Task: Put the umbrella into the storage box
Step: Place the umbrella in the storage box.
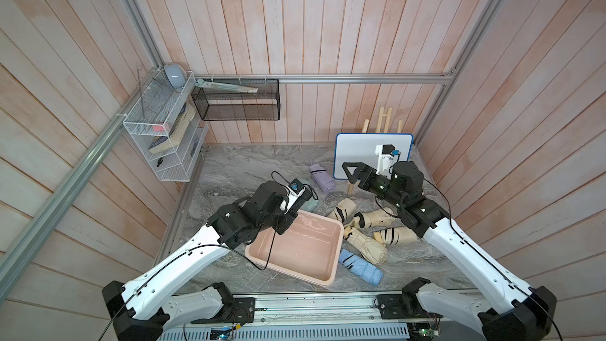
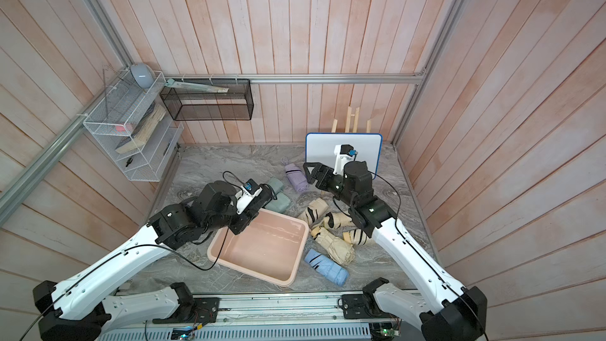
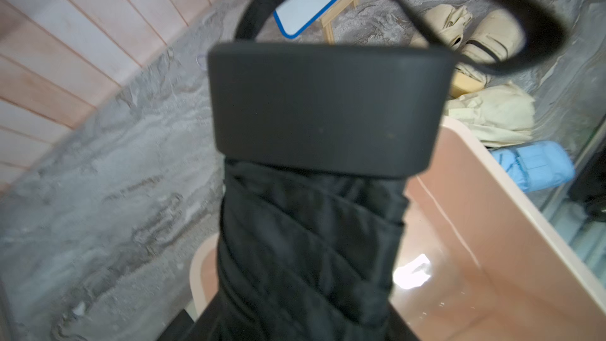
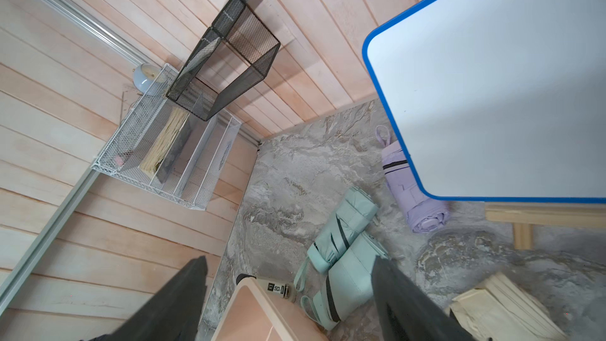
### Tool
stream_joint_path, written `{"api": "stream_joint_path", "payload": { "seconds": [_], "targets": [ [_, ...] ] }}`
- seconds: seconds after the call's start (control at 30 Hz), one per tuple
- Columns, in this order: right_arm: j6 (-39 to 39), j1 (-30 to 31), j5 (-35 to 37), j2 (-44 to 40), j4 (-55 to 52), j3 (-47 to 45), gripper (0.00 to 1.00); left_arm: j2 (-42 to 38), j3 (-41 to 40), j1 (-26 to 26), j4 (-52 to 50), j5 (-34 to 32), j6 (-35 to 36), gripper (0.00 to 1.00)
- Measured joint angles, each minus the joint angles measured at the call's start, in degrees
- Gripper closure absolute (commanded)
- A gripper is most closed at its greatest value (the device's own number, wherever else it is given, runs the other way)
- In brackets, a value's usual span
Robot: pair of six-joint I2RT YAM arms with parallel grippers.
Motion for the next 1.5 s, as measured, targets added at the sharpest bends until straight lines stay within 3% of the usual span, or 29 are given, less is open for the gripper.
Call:
{"api": "stream_joint_path", "payload": {
  "seconds": [0.17,0.37,0.8,1.1,1.5],
  "targets": [
    [-0.20,-0.48,1.97,-1.49,-0.61,-0.07,0.17,0.46,0.13,-0.04,-7.23,3.28,-11.08,0.62],
    [-0.37,-0.55,2.21,-1.62,-1.68,-0.55,0.17,6.12,0.13,-0.04,-10.67,3.19,-16.70,0.62],
    [-0.66,-0.59,5.81,-7.28,-5.16,-2.25,0.18,10.56,-6.88,0.33,-10.86,0.15,-20.98,0.62],
    [-0.63,-0.59,7.85,-8.52,-6.75,-2.56,0.18,15.82,-7.43,0.61,-7.85,-0.48,-22.84,0.62],
    [-0.70,-0.92,9.81,-9.42,-7.10,-2.58,0.17,19.39,-12.55,1.11,-4.70,-0.46,-32.74,0.56]
  ]
}}
